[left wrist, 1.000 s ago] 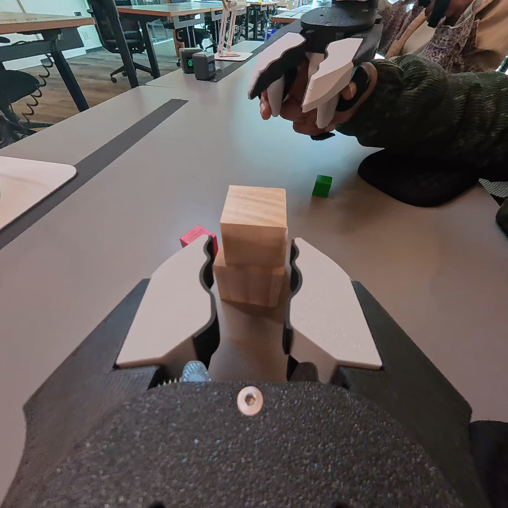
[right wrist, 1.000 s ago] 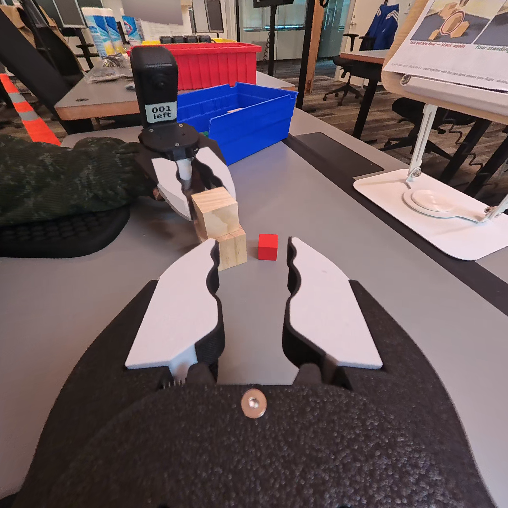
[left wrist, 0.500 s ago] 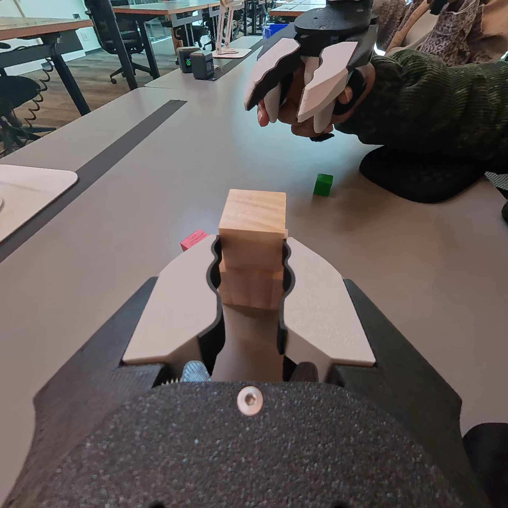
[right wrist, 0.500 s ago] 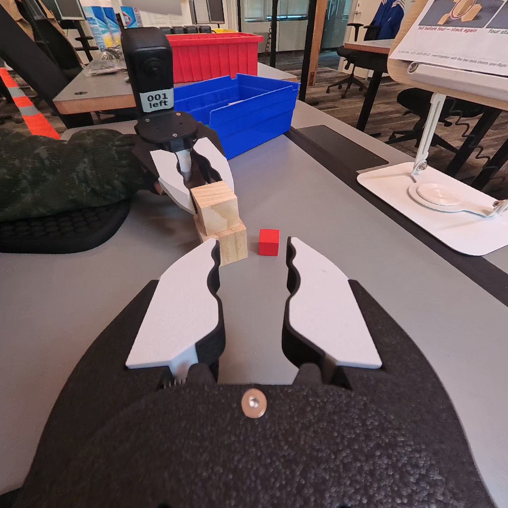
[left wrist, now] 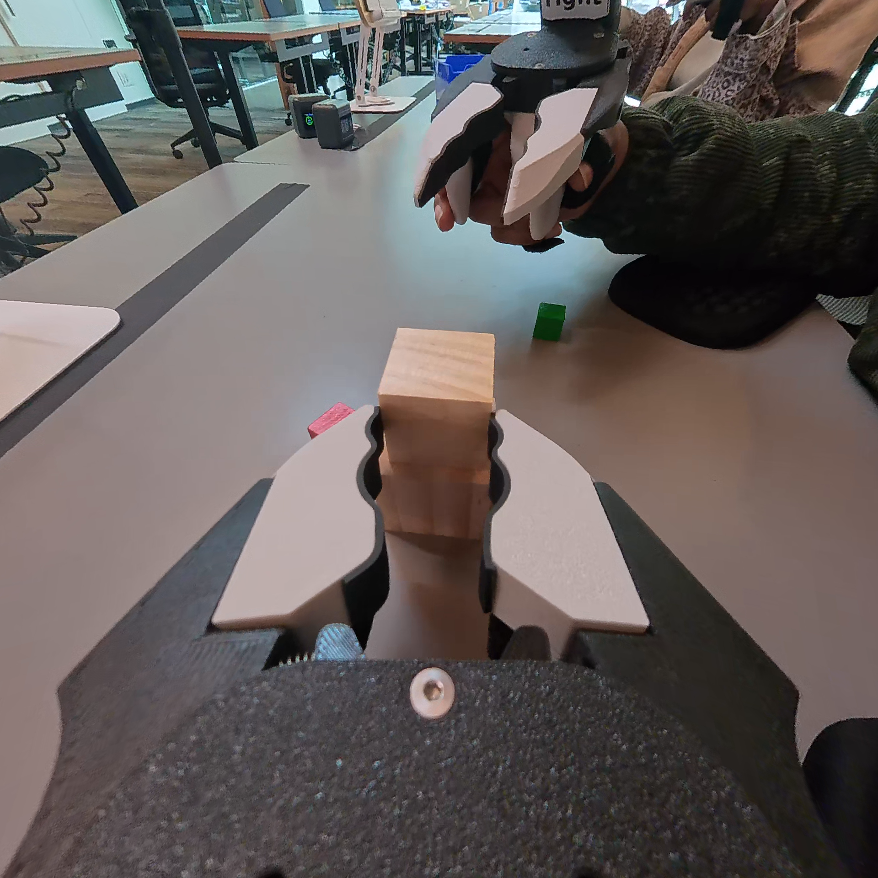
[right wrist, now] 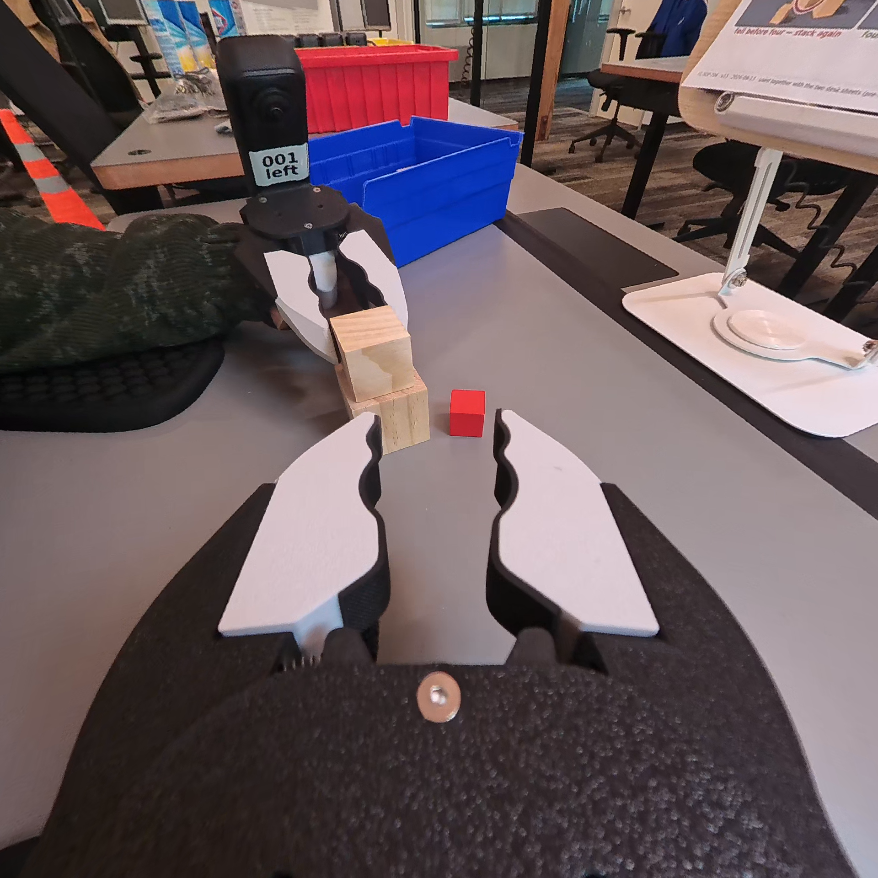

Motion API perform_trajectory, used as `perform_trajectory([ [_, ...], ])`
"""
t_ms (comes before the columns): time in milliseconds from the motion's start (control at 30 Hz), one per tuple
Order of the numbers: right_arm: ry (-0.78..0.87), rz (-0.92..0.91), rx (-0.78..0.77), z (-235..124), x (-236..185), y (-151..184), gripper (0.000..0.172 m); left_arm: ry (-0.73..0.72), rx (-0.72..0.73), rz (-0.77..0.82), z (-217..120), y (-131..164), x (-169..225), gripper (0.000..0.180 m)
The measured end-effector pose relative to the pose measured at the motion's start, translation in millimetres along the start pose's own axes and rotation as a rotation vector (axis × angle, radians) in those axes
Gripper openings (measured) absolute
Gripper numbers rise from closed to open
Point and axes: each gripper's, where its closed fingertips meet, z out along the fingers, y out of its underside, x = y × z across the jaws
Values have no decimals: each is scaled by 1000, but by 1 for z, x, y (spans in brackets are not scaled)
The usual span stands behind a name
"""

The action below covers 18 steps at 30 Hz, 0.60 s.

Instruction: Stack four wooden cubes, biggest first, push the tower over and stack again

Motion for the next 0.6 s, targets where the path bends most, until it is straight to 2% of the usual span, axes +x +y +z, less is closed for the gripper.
perform_trajectory([
  [400, 30, -2, -32, 0, 6, 6, 45, -24, 30, -20, -9, -8, -1, 49],
  [600, 54, 2, -62, 2, 10, 12, 45, -82, 146, -95, -32, -23, -16, 44],
])
